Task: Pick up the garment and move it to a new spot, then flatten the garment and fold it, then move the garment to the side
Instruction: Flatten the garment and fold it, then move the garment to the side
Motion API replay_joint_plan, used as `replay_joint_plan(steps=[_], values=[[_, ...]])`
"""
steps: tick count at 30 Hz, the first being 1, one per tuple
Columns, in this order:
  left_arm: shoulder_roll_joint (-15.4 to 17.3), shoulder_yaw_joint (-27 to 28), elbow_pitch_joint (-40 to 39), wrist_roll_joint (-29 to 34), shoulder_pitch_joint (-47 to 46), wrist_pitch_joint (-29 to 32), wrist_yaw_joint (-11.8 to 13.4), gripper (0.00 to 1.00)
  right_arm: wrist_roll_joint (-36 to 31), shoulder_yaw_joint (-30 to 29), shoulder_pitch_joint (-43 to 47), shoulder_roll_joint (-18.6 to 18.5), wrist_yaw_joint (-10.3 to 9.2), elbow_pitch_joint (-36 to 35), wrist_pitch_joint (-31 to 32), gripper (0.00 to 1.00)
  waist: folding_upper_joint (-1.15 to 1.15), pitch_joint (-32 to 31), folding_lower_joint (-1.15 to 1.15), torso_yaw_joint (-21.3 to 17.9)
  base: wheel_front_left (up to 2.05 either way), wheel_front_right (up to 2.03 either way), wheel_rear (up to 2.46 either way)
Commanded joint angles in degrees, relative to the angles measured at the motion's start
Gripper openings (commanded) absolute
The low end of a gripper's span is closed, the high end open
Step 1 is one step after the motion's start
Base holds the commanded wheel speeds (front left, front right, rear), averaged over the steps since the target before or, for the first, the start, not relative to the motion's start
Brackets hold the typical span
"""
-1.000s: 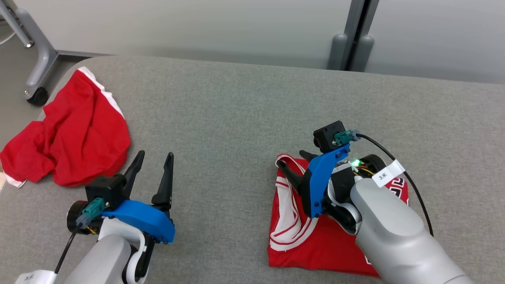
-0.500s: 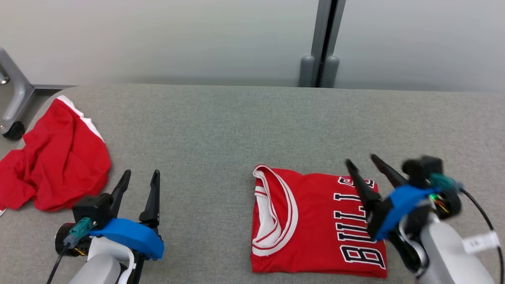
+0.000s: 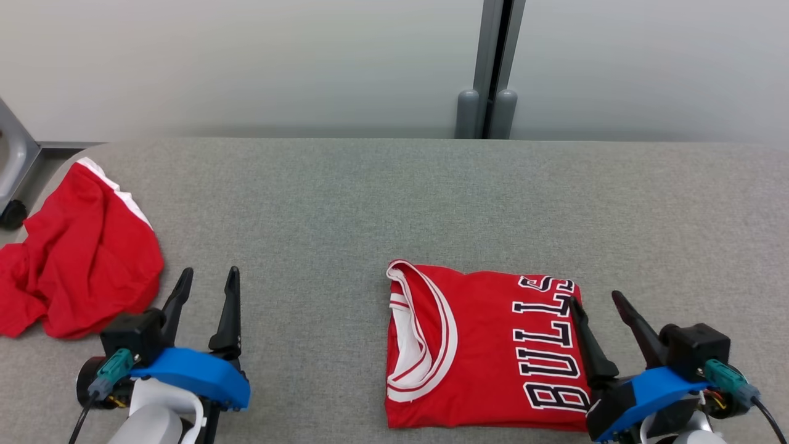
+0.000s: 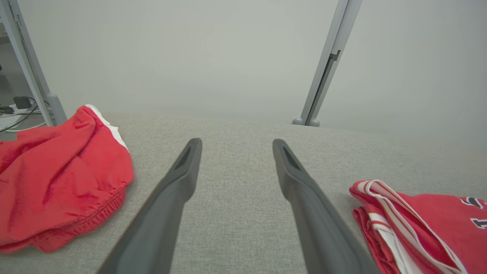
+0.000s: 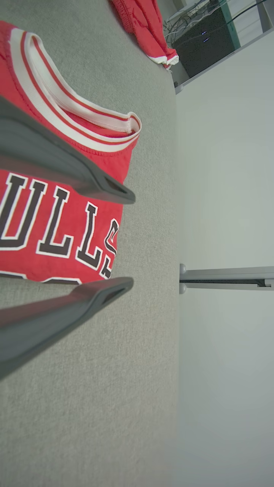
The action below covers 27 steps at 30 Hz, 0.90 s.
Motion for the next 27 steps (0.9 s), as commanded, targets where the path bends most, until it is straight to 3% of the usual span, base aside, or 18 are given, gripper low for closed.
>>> replay_joint_plan(steps=[1, 10, 15, 27], values=[[-0.1, 1.1, -0.7, 0.3, 1.7, -0.4, 0.5, 1.0, 1.2, -0.6, 1.3, 0.0, 0.03, -1.2, -0.9, 1.0, 0.0, -0.5, 0.0, -0.4, 0.0, 0.0, 0.0], [-2.6, 8.5, -6.3, 4.4, 9.0, -0.5, 2.2, 1.0, 1.2, -3.9, 2.5, 0.0, 0.03, -4.8, -1.1, 1.0, 0.0, -2.6, 0.0, -2.9, 0.0, 0.0, 0.0], [-4.2, 11.6, -8.5, 6.8, 13.9, -0.5, 2.0, 1.0, 0.4, -6.6, 3.1, 0.1, 0.03, -4.9, -0.2, 1.0, 0.0, -3.9, 0.0, -4.2, 0.0, 0.0, 0.0], [-5.2, 13.6, -7.9, 9.9, 18.0, -0.5, 0.6, 1.0, -0.3, -5.6, 2.2, -2.1, 0.03, -1.9, 0.9, 1.0, 0.0, -5.4, 0.0, -5.7, 0.0, 0.0, 0.0]])
